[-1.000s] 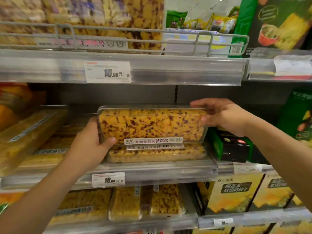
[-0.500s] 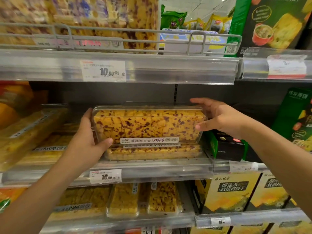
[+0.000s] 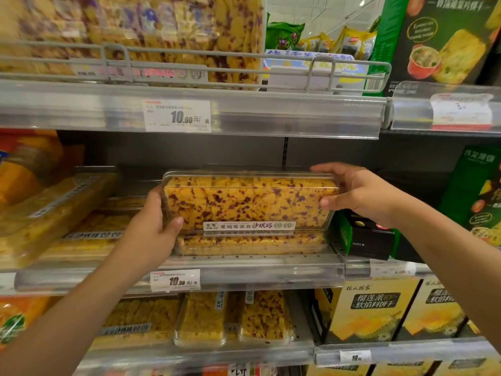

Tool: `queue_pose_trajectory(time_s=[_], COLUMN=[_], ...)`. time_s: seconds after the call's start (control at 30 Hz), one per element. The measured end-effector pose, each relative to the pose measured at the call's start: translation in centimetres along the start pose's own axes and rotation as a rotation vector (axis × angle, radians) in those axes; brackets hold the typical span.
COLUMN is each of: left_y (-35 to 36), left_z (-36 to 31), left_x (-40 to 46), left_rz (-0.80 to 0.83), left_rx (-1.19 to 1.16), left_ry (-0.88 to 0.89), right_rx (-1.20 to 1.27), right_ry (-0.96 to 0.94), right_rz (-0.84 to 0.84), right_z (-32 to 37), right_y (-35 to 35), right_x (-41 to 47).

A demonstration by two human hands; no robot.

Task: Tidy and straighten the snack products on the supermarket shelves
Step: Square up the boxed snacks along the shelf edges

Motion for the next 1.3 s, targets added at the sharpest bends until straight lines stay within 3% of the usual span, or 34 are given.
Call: queue_pose_trajectory(time_s=[0.3, 0.6, 0.77, 0.87, 0.97, 1.03, 1.2, 1.3], left_y=[-0.3, -0.5, -1.9, -3.5, -5.8, -7.2, -10.4, -12.6], left_z=[0.2, 0.5, 1.3, 2.5, 4.5, 6.9, 13.5, 16.1], left_x=[-0.2, -0.4, -2.1, -4.0, -5.5, -5.7, -5.1, -4.6], left_rz=[0.028, 0.039, -0.105, -0.172, -0.14, -0.089, 0.111, 0.204], left_rx=[-0.051, -0.102, -0.075, -0.064, -0.121, -0.246, -0.68, -0.871], left_ry=[-0.045, 0.015, 0.191, 0.315, 0.359, 0.279, -0.238, -0.444], right_rx=[0.044, -0.173, -0.881, -0.951, -0.909, -0.844, -0.724, -0.692], right_ry=[-0.009, -0.018, -0.281, -0.434, -0.588, -0.675, -0.739, -0.723], right_rz=[0.029, 0.006, -0.007, 0.064, 0.128, 0.16, 0.275, 0.312], right_z=[0.5, 1.8, 6.4, 9.1, 11.2, 12.7, 14.7, 15.3], right_y=[0.3, 1.0, 4.1, 8.8, 14.2, 18.1, 28.4, 33.6], right_x=[-0.4, -0.3, -0.1, 0.0, 0.4, 1.1, 4.4, 6.4])
Point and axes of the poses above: each hand's wrist, its own x-axis towards the middle knuckle, its own y-axis out of the palm, z = x × y, the point moved 3 cm from there along x, towards the middle knuckle, and after that the axes turned 11 degrees about -y, right-handed, at the moved point
